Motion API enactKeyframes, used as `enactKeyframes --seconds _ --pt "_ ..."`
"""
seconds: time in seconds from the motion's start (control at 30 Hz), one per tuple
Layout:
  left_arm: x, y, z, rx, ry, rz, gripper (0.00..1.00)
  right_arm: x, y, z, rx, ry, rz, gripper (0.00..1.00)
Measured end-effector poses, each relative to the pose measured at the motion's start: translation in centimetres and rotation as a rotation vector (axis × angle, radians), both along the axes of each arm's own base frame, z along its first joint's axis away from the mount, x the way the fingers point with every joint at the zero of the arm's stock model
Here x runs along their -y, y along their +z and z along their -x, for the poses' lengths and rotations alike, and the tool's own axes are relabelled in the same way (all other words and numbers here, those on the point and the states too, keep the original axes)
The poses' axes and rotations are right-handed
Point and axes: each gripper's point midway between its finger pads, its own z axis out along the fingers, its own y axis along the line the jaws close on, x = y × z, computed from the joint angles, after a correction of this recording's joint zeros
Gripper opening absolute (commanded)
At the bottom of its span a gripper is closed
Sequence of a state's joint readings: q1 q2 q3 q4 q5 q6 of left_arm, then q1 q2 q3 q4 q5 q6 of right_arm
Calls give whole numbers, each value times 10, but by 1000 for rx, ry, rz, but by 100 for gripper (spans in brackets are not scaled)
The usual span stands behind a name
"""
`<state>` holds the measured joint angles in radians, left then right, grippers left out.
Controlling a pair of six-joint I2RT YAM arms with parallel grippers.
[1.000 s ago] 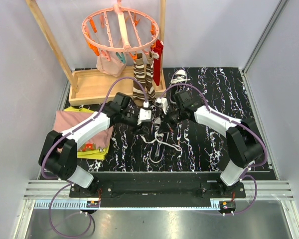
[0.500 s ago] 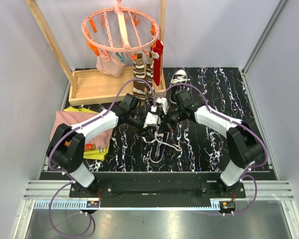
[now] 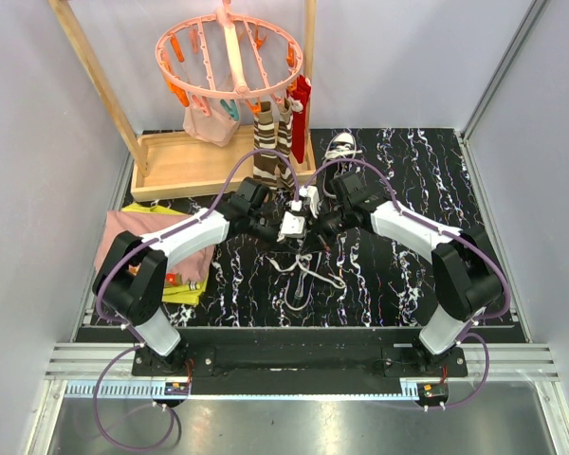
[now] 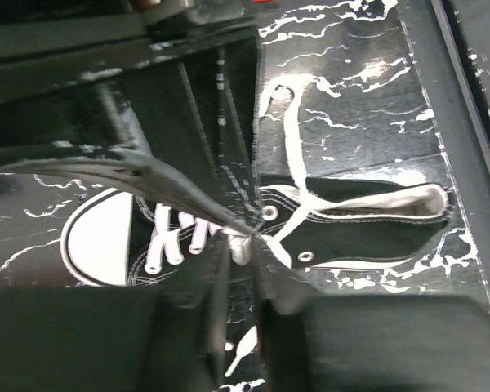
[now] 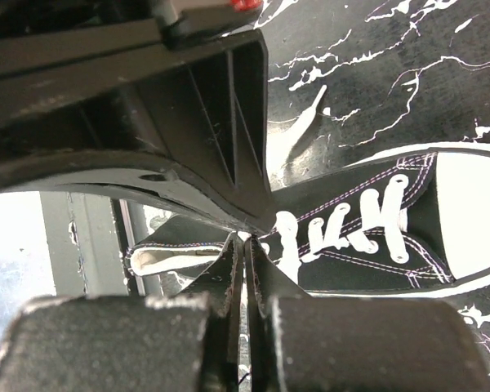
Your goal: Tie the shoes
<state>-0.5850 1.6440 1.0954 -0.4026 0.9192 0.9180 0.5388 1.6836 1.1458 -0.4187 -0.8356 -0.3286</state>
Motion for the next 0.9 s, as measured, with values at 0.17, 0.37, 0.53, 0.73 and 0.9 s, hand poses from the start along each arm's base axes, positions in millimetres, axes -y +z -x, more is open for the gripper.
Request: enactKeyframes --seconds 0.17,0.37,0.53,0.73,0.9 --pt "1 0 -3 -5 20 0 0 1 1 2 -8 -4 4 59" --pt "-1 -5 -2 -38 48 4 0 15 6 0 62 -32 15 100" --pt "-6 -10 -3 -70 75 -3 0 22 2 3 97 -38 18 100" --pt "-11 -9 -10 -74 102 3 0 19 -5 -2 134 -30 14 98" --pt "-15 -6 -12 -77 119 6 0 9 -8 -4 173 -11 13 96"
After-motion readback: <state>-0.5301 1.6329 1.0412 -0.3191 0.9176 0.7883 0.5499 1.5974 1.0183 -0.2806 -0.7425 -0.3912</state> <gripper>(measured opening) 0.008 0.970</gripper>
